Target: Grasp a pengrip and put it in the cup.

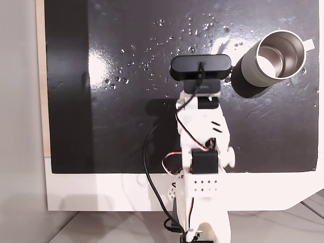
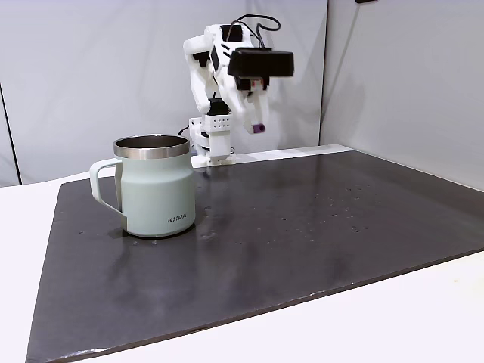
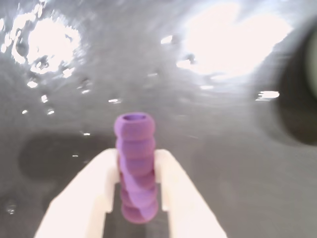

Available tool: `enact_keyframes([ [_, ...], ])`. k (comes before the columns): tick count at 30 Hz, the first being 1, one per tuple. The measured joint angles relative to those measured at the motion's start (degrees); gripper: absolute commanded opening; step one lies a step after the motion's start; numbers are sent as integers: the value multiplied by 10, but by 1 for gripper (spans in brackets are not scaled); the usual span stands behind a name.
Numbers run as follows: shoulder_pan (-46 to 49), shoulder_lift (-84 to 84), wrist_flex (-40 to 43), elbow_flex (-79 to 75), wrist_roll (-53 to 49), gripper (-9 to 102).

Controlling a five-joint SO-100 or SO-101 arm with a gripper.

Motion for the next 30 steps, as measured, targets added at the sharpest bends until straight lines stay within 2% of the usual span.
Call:
enact_keyframes([
  [5, 61, 127, 27, -19, -8, 0],
  [10, 136, 147, 29, -97, 25, 0],
  [19, 246, 101, -26, -232, 113, 0],
  [30, 294, -65, -100, -330, 262, 0],
])
